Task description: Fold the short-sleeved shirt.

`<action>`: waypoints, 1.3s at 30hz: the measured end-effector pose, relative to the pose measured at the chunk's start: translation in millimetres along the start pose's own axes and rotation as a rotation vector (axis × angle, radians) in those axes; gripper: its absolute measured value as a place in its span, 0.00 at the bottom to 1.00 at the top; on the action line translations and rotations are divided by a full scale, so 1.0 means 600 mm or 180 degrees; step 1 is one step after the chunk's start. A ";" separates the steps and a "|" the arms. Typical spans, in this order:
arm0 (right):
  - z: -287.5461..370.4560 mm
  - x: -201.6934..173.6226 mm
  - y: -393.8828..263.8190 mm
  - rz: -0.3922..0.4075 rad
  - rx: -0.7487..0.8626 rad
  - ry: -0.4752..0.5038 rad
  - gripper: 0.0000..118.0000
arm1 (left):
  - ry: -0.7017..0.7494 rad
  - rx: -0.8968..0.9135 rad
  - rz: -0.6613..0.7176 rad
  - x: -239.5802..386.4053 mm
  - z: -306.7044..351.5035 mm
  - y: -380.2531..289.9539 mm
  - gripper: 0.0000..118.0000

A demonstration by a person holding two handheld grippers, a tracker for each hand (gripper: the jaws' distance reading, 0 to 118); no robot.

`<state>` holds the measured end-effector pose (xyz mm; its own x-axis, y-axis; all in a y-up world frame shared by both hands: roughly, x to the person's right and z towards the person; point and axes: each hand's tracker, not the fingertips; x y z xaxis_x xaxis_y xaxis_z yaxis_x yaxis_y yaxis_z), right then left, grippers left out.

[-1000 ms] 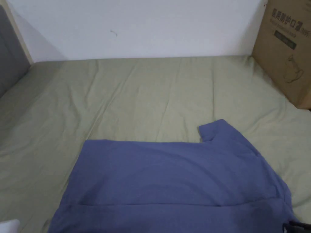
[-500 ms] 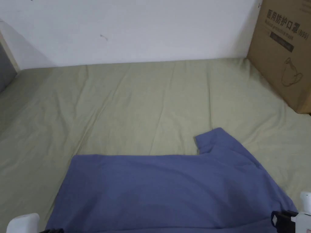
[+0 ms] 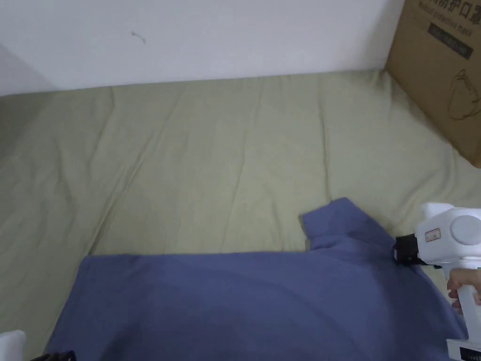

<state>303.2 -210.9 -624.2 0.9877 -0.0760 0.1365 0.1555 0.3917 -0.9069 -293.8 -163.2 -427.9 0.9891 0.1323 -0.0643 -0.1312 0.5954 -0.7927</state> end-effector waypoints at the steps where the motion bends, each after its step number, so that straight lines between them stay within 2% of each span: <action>1: -0.006 -0.008 -0.006 -0.0061 0.0004 -0.0147 0.23 | -0.0034 -0.0009 0.0013 -0.003 -0.004 0.004 0.00; 2: -0.001 -0.016 -0.007 0.0006 0.0099 -0.0129 0.21 | -0.0058 -0.0009 0.0011 -0.006 -0.010 0.011 0.00; 3: 0.006 -0.021 -0.007 0.0108 0.0096 -0.0180 0.18 | -0.0087 -0.0020 -0.0014 -0.006 -0.017 0.024 0.09; 4: 0.013 -0.023 -0.009 0.0126 0.0109 -0.0146 0.09 | -0.0093 -0.0016 -0.0011 -0.007 -0.021 0.035 0.28; 5: 0.016 -0.025 -0.008 0.0114 0.0122 -0.0033 0.01 | -0.0120 -0.0022 -0.0019 -0.011 -0.030 0.051 0.59; 6: 0.015 -0.029 -0.008 0.0093 0.0105 -0.0070 0.01 | -0.0156 -0.0035 -0.0021 -0.013 -0.044 0.072 0.79; 7: 0.012 -0.030 -0.009 0.0107 0.0097 -0.0077 0.01 | -0.0177 -0.0011 0.0006 -0.015 -0.058 0.092 0.91; 9: 0.016 -0.030 -0.012 0.0091 0.0103 -0.0071 0.01 | -0.0142 0.0037 0.0040 -0.016 -0.084 0.137 0.88; 12: 0.024 -0.027 -0.014 0.0115 0.0110 -0.0053 0.01 | -0.0124 0.0158 0.0130 -0.015 -0.136 0.201 0.89; 14: 0.024 -0.024 -0.012 0.0068 0.0092 -0.0020 0.01 | 0.0043 -0.0005 0.0133 -0.011 -0.182 0.234 0.88; 15: 0.025 -0.024 -0.012 0.0021 0.0084 -0.0004 0.01 | 0.0071 -0.0095 0.0099 -0.018 -0.219 0.248 0.84; 16: 0.022 -0.022 -0.011 -0.0005 0.0086 0.0003 0.01 | 0.0033 -0.0186 0.0058 -0.016 -0.242 0.253 0.71; 17: 0.021 -0.022 -0.011 -0.0020 0.0084 0.0005 0.01 | -0.0029 -0.0265 0.0088 -0.013 -0.264 0.252 0.41; 18: 0.021 -0.023 -0.012 -0.0024 0.0086 0.0002 0.01 | -0.0005 -0.0462 0.0081 -0.010 -0.291 0.247 0.39; 19: 0.022 -0.024 -0.013 -0.0021 0.0087 -0.0003 0.01 | 0.0541 -0.0701 -0.0090 0.000 -0.306 0.236 0.38; 20: 0.023 -0.024 -0.011 -0.0016 0.0084 -0.0006 0.01 | 0.0162 -0.0373 -0.0234 0.006 -0.293 0.237 0.36; 22: 0.034 -0.025 -0.010 -0.0013 0.0101 0.0002 0.01 | 0.0250 -0.0405 -0.0153 0.012 -0.253 0.254 0.34; 23: 0.041 -0.024 -0.009 -0.0010 0.0117 0.0042 0.01 | -0.0021 -0.0392 -0.0181 0.002 -0.248 0.256 0.00; 24: 0.048 -0.020 -0.006 -0.0032 0.0128 0.0084 0.01 | -0.0022 -0.0403 0.0013 0.002 -0.242 0.251 0.00; 31: 0.160 -0.005 -0.008 -0.0052 0.0460 0.0381 0.01 | 0.0053 -0.0208 -0.0340 0.012 -0.142 0.231 0.00; 34: 0.226 0.002 -0.028 0.0010 0.0638 0.0504 0.01 | -0.0037 0.0027 -0.0303 0.005 -0.056 0.222 0.00; 37: 0.290 0.016 -0.071 -0.0081 0.0790 0.0844 0.01 | -0.0101 0.0237 -0.0292 -0.012 0.027 0.199 0.00; 39: 0.329 0.026 -0.113 -0.0024 0.0835 0.0844 0.01 | -0.0119 0.0357 -0.0219 -0.026 0.081 0.170 0.00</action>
<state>311.0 -57.7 -481.7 0.9536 -0.3011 0.0037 0.1954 0.6093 -0.7685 -325.7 -66.1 -478.4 0.9931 0.1165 0.0122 -0.0719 0.6886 -0.7216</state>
